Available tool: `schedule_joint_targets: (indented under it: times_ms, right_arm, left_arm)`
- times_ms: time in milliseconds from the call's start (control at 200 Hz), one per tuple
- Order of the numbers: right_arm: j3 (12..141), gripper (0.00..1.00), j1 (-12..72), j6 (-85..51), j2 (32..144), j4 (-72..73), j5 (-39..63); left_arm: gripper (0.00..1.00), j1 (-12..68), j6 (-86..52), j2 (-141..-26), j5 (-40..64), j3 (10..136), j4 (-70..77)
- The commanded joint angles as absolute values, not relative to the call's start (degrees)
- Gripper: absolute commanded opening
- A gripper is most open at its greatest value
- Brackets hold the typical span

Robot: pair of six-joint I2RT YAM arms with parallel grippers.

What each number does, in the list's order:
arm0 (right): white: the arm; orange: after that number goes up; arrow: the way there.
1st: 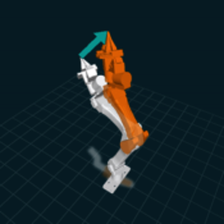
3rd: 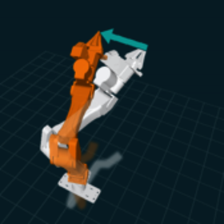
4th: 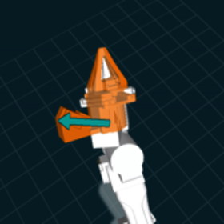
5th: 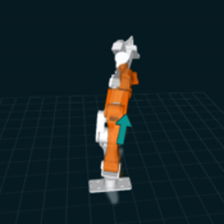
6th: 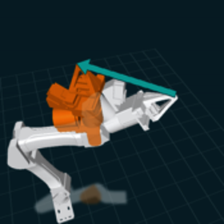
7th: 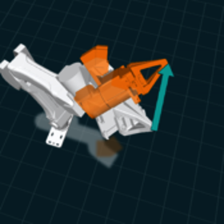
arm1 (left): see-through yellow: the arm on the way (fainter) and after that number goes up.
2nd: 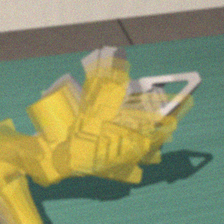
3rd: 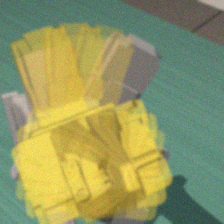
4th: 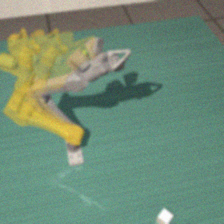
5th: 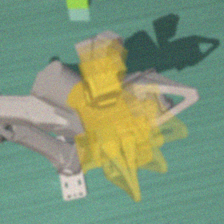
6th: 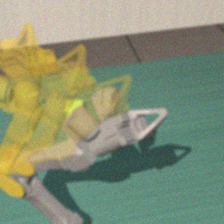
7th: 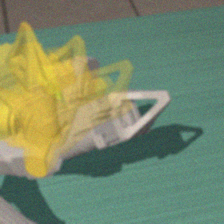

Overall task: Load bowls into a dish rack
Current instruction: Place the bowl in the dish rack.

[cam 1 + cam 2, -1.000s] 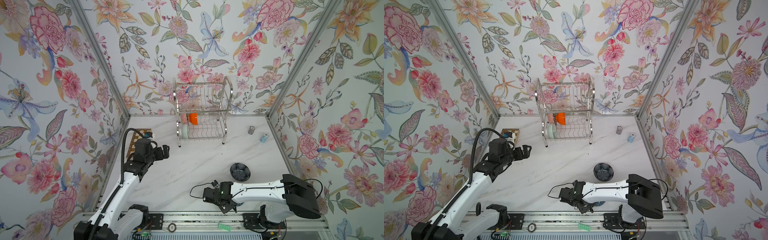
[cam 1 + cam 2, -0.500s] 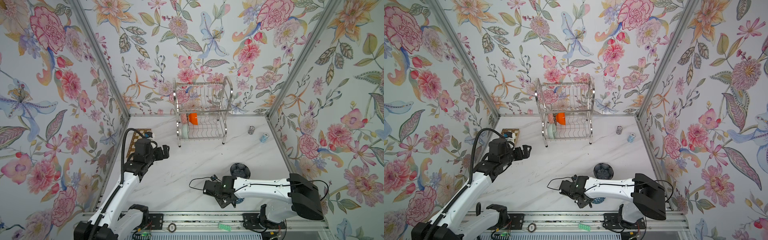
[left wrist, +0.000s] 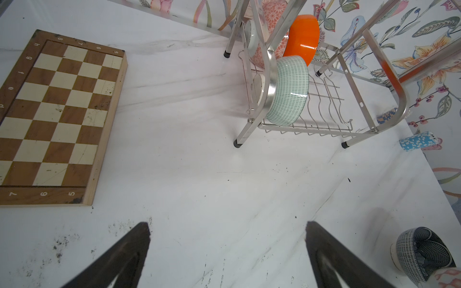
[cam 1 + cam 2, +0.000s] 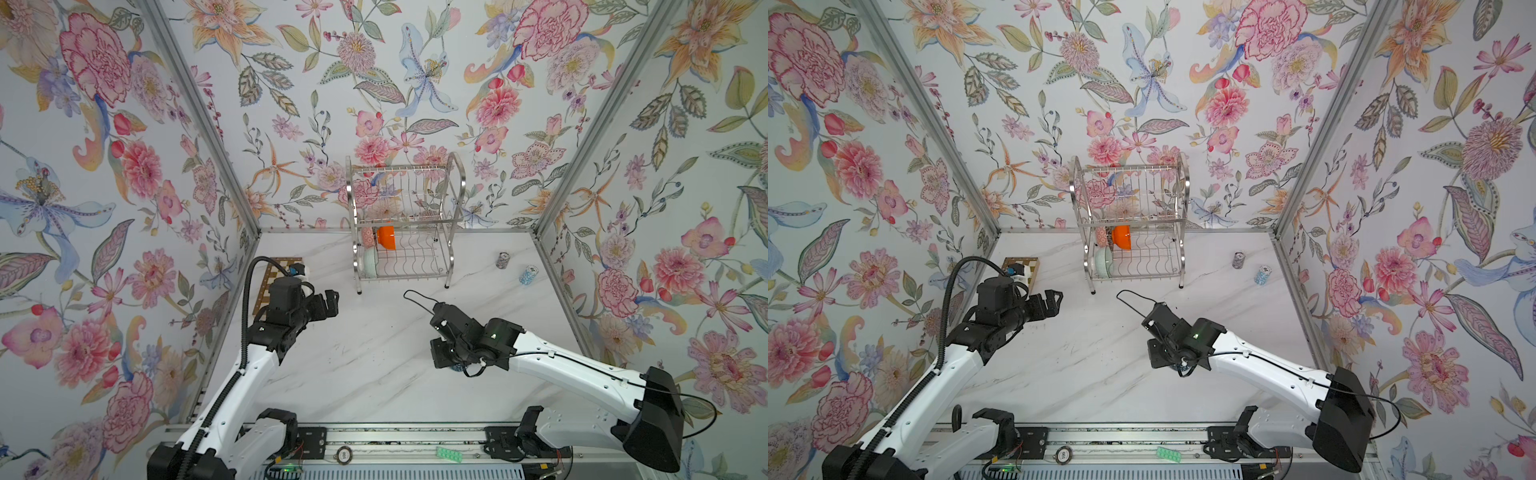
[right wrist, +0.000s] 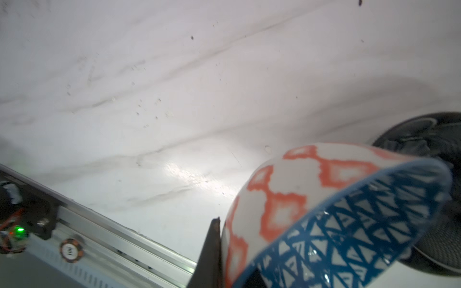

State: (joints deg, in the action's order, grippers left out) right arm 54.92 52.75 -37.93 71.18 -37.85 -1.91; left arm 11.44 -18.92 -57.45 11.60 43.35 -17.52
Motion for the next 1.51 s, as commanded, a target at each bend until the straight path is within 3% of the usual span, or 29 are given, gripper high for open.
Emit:
schedule_joint_targets:
  times_ms: [0,581,1501]
  right_arm:
    - [53.92,0.00,49.61,-39.60,71.89,-19.84,6.17]
    - [52.73,0.00,39.94,-68.91,88.27,33.72,26.19]
    - [71.10,0.00,28.33,-78.18,110.26,41.74,45.34]
  left_arm:
    - [0.99,11.95,-18.04,-56.61,11.74,43.08,-17.94]
    - [0.99,12.02,-18.29,-56.33,12.73,42.94,-17.49]
    - [0.99,12.43,-18.43,-56.13,12.30,42.86,-17.71]
